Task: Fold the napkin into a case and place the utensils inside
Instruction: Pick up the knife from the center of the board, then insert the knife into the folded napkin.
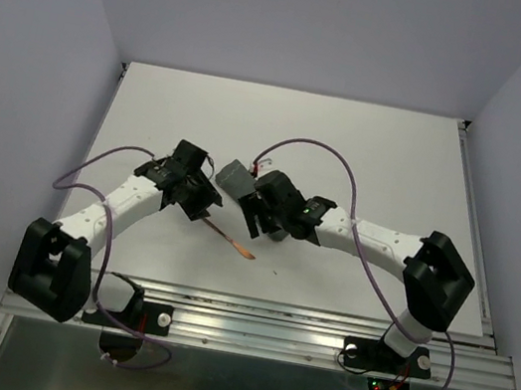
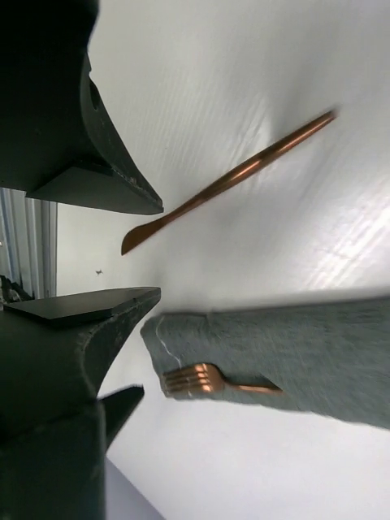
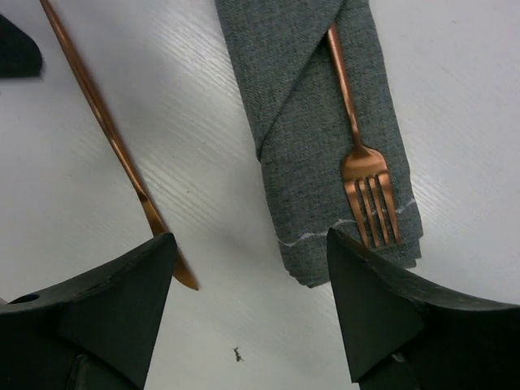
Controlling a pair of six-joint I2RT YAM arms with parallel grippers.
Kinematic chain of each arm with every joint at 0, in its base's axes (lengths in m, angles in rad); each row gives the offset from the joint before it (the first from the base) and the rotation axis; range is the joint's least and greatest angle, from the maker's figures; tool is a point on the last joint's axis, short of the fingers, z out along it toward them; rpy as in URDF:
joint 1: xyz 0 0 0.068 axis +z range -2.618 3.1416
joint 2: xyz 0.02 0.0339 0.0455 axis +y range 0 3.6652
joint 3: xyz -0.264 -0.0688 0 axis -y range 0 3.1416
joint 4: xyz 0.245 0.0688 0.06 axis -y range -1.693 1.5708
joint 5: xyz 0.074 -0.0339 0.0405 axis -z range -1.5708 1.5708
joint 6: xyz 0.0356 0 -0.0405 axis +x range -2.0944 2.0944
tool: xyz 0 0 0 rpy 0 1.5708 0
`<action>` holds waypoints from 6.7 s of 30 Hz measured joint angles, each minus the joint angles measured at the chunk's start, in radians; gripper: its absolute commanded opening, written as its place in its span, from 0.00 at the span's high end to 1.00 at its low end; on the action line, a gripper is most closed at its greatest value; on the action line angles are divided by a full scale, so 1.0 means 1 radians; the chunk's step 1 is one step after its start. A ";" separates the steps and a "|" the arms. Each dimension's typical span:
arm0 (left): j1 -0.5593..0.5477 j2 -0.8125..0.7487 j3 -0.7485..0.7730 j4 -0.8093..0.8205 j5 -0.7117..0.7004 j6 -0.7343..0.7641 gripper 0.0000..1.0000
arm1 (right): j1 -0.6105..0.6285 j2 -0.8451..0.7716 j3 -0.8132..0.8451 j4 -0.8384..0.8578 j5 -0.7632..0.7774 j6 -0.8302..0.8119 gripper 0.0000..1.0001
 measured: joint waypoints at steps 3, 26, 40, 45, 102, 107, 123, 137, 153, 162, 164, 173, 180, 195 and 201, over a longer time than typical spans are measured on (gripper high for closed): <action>0.143 -0.069 0.019 -0.024 -0.003 0.097 0.48 | 0.032 0.051 0.040 0.009 0.021 0.008 0.26; 0.542 -0.055 0.141 -0.145 -0.080 0.484 0.48 | 0.136 0.460 0.416 -0.104 -0.052 -0.090 0.40; 0.553 -0.030 0.131 -0.117 0.002 0.515 0.49 | 0.159 0.489 0.454 -0.116 -0.052 -0.082 0.91; 0.553 0.023 0.163 -0.113 0.030 0.523 0.53 | 0.158 0.472 0.431 -0.107 -0.058 -0.102 0.99; 0.239 0.725 0.647 -0.034 0.087 0.472 0.63 | -0.061 0.255 0.227 -0.286 0.004 -0.261 1.00; 0.239 0.728 0.647 -0.027 0.096 0.475 0.63 | -0.061 0.293 0.285 -0.302 -0.010 -0.274 0.99; 0.237 0.731 0.647 -0.007 0.117 0.479 0.64 | -0.061 0.438 0.515 -0.343 -0.018 -0.336 0.99; 0.223 0.731 0.647 0.000 0.117 0.479 0.64 | -0.061 0.496 0.608 -0.349 -0.014 -0.360 0.65; 0.219 0.731 0.647 -0.002 0.113 0.485 0.64 | -0.085 0.430 0.526 -0.338 -0.004 -0.349 0.73; 0.217 0.732 0.653 -0.011 0.110 0.494 0.64 | -0.120 0.413 0.485 -0.332 -0.040 -0.341 0.73; 0.217 0.734 0.654 -0.011 0.110 0.494 0.64 | -0.119 0.413 0.485 -0.330 -0.051 -0.341 0.73; 0.217 0.738 0.655 -0.011 0.109 0.496 0.64 | -0.118 0.413 0.485 -0.327 -0.103 -0.340 0.74; 0.217 0.738 0.655 -0.011 0.108 0.500 0.64 | -0.118 0.413 0.483 -0.327 -0.129 -0.340 0.74; 0.217 0.738 0.655 -0.011 0.107 0.502 0.64 | -0.118 0.422 0.472 -0.326 -0.142 -0.338 0.78; 0.217 0.738 0.655 -0.011 0.105 0.502 0.64 | -0.118 0.423 0.472 -0.322 -0.141 -0.341 0.72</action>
